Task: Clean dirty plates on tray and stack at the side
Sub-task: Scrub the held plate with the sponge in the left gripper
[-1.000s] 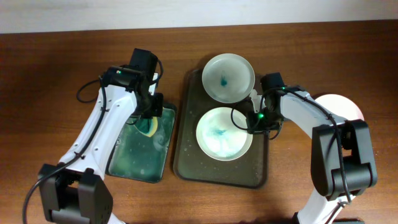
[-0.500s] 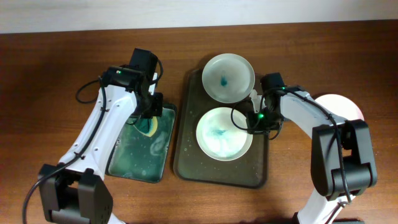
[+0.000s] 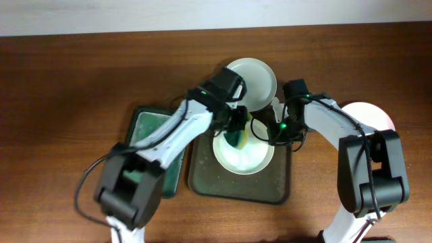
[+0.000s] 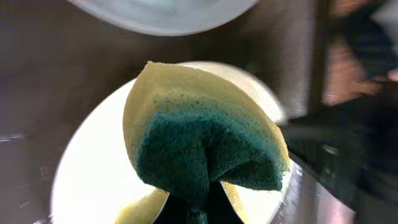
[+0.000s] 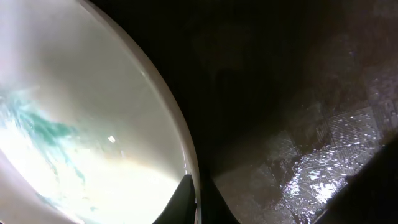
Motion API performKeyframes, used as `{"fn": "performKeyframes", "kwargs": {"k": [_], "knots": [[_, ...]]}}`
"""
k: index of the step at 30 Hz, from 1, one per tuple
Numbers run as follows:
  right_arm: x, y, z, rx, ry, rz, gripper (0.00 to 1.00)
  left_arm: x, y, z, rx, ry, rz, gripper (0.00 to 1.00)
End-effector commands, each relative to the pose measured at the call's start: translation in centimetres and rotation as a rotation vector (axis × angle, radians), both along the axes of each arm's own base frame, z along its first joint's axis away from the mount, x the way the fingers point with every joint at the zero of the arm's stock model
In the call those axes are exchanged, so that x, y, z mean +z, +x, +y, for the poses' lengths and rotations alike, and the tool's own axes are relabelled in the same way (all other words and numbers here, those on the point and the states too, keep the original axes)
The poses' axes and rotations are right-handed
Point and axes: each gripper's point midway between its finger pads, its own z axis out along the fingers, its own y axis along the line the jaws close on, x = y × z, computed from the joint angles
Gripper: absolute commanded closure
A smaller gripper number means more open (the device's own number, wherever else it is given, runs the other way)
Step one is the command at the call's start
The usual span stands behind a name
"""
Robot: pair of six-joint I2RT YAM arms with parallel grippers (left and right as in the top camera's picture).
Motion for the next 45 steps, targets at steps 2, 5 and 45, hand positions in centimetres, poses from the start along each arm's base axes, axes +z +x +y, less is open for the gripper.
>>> {"fn": "performKeyframes", "kwargs": {"k": [2, 5, 45], "knots": [[-1.1, -1.2, -0.8, -0.005, -0.044, 0.041, 0.95, -6.0, -1.0, -2.3, 0.084, -0.037, 0.184, 1.00], [-1.1, -1.1, -0.8, -0.053, -0.045, 0.054, 0.96, -9.3, -4.0, -5.0, 0.003, -0.079, 0.300, 1.00], [-1.1, -1.1, -0.8, -0.055, -0.045, 0.053, 0.96, -7.0, -6.0, -7.2, -0.166, -0.047, 0.319, 1.00]]}}
